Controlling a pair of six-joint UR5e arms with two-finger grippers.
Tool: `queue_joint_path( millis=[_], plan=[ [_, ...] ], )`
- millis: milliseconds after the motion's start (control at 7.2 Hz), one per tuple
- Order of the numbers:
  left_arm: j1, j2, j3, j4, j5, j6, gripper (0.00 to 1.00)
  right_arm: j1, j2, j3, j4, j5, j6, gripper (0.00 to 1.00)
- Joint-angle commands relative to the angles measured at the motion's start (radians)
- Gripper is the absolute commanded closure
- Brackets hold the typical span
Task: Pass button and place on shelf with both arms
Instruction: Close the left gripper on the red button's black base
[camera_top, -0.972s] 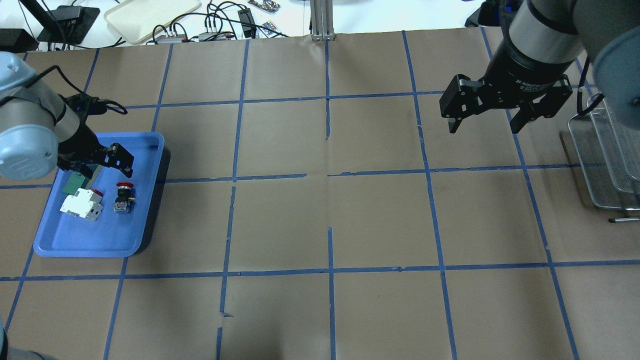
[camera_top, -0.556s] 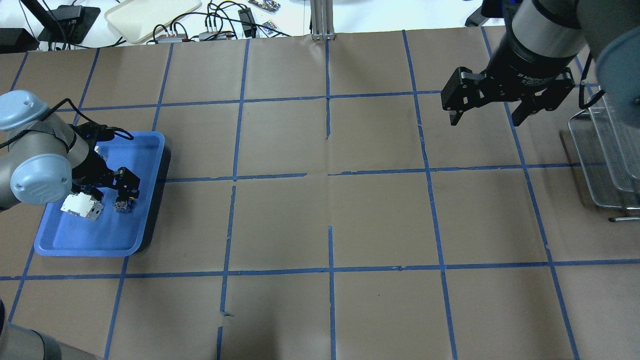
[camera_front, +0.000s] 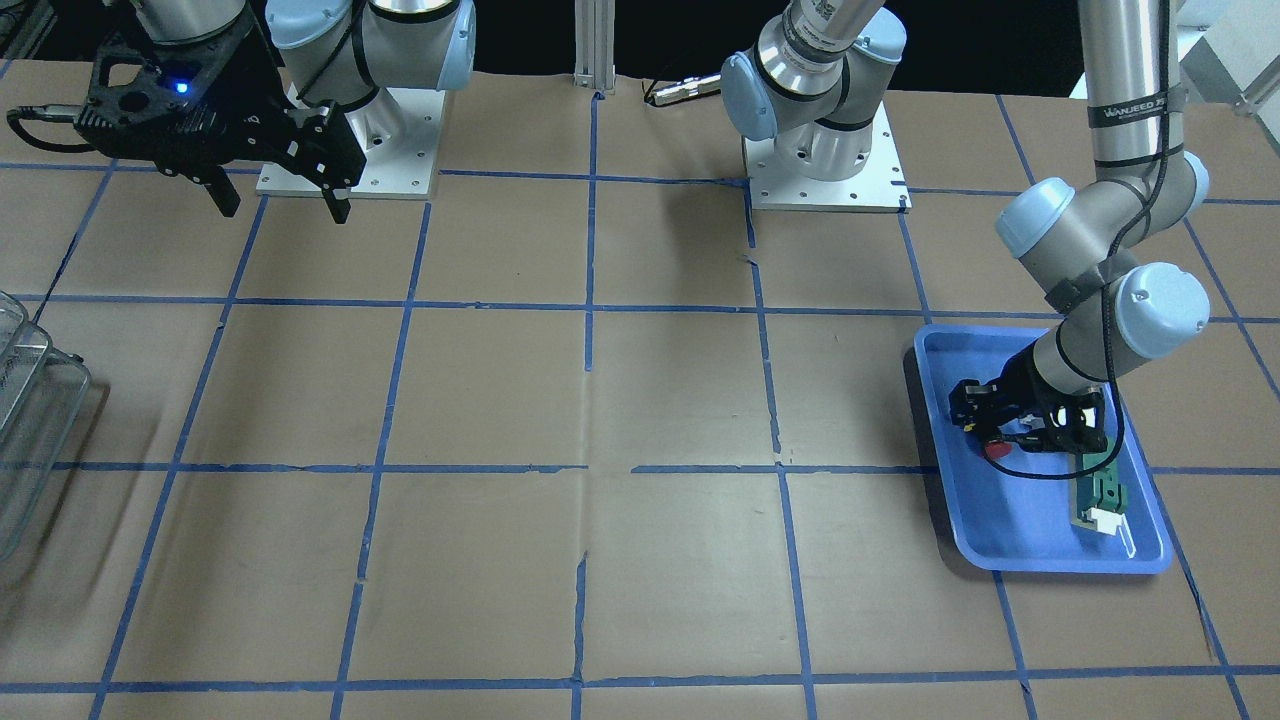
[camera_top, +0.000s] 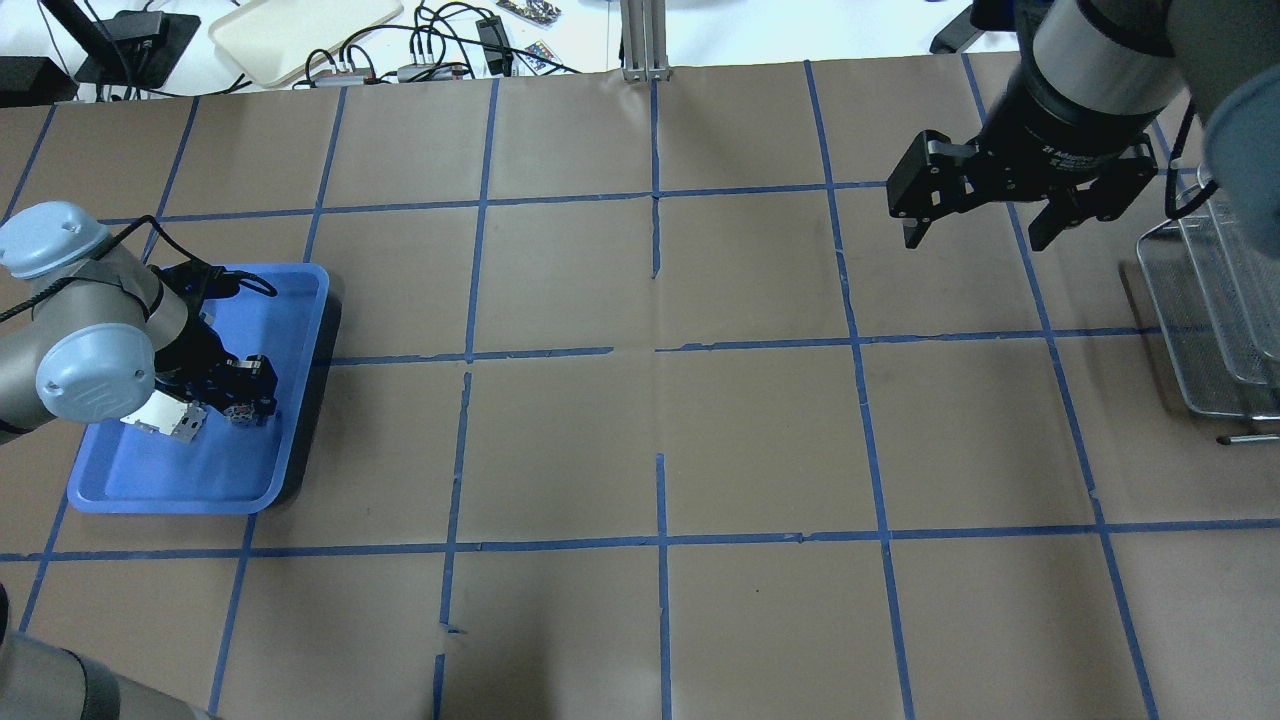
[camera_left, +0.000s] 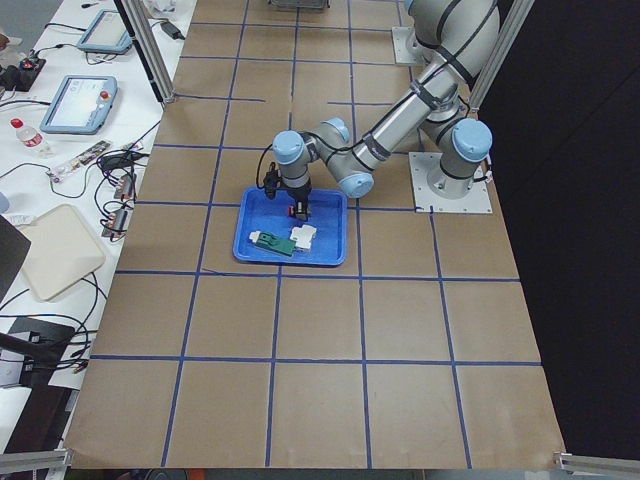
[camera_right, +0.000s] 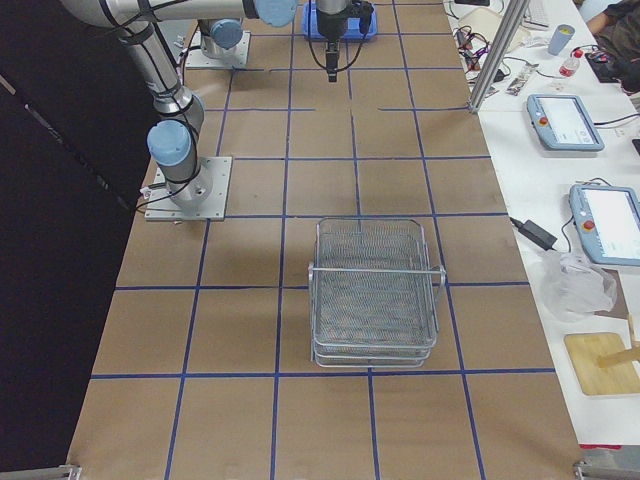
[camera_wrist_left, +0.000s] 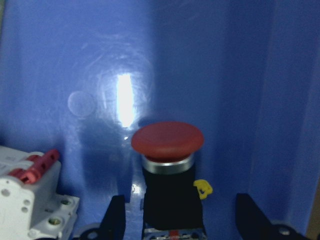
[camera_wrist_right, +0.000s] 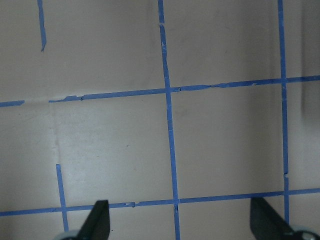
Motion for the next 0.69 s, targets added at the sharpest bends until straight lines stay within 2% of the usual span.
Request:
queue_joint_path(
  millis=[0, 278, 556],
  plan=[
    [0.011, 0.013, 0.015, -0.005, 0.005, 0.253, 1.00, 0.000, 0.000, -0.001, 0.000, 0.002, -0.011, 0.00],
    [-0.013, 0.029, 0.060, -0.014, -0.004, 0.460, 1.00, -0.001, 0.000, -0.001, 0.000, -0.001, -0.011, 0.00],
    [-0.056, 0.021, 0.139, -0.005, -0.160, 0.725, 1.00, 0.002, 0.000, -0.001, -0.004, -0.004, 0.004, 0.00]
  ],
)
